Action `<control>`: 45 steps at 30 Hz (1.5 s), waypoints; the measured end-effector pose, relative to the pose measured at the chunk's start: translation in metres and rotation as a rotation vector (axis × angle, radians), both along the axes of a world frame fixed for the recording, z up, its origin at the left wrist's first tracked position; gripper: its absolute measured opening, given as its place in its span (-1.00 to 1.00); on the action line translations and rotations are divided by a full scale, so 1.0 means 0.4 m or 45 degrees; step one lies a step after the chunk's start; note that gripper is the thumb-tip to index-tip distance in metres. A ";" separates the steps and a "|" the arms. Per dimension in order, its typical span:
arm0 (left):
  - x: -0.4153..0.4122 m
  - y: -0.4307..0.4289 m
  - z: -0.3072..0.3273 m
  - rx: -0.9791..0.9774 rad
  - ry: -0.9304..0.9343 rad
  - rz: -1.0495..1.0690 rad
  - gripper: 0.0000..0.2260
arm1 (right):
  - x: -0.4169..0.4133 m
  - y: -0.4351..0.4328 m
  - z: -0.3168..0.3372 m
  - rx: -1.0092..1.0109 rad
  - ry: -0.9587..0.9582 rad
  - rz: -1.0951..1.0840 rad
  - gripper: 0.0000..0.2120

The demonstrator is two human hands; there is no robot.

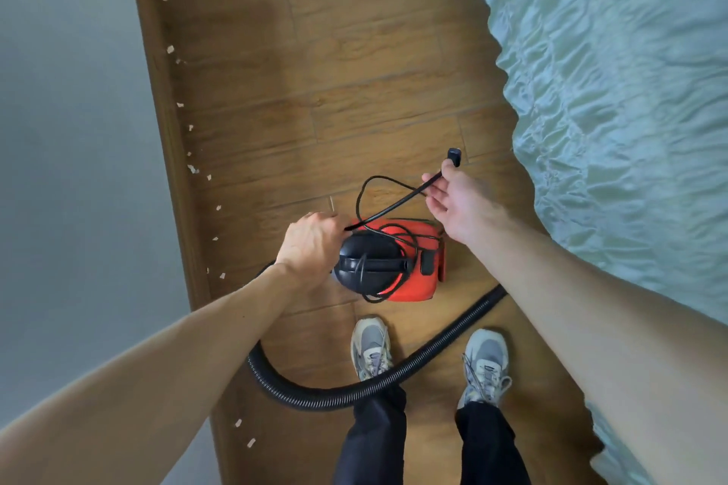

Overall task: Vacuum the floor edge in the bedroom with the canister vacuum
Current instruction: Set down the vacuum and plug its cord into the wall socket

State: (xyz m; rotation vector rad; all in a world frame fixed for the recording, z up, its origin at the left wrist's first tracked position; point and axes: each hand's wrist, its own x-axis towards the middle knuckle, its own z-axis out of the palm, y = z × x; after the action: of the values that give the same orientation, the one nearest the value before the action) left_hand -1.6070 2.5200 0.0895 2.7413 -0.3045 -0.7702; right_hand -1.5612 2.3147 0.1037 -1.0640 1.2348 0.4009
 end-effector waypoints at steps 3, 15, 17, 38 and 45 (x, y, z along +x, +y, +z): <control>0.011 -0.036 0.078 -0.031 0.003 0.024 -0.80 | 0.028 -0.021 0.097 -0.082 -0.060 0.033 -0.84; 0.041 -0.289 0.379 -0.363 -0.180 0.156 -0.86 | 0.120 -0.178 0.544 -0.462 -0.399 -0.003 -0.73; 0.055 -0.323 0.427 -0.419 -0.192 0.163 -0.87 | 0.124 -0.212 0.608 -0.524 -0.446 0.012 -0.74; 0.079 -0.843 1.297 -0.940 -0.368 -0.087 -0.91 | -0.034 -0.742 1.529 -1.067 -1.125 -0.050 -0.84; -0.021 -1.026 1.533 -1.015 -0.322 -0.306 -0.92 | -0.175 -0.885 1.765 -1.321 -1.233 -0.132 -0.84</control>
State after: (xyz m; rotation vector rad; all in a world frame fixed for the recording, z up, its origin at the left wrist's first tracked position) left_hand -1.6156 2.1094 0.7026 2.0461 -0.8058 -0.2502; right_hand -1.6312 1.9605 0.8096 -1.7365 0.5359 -0.8759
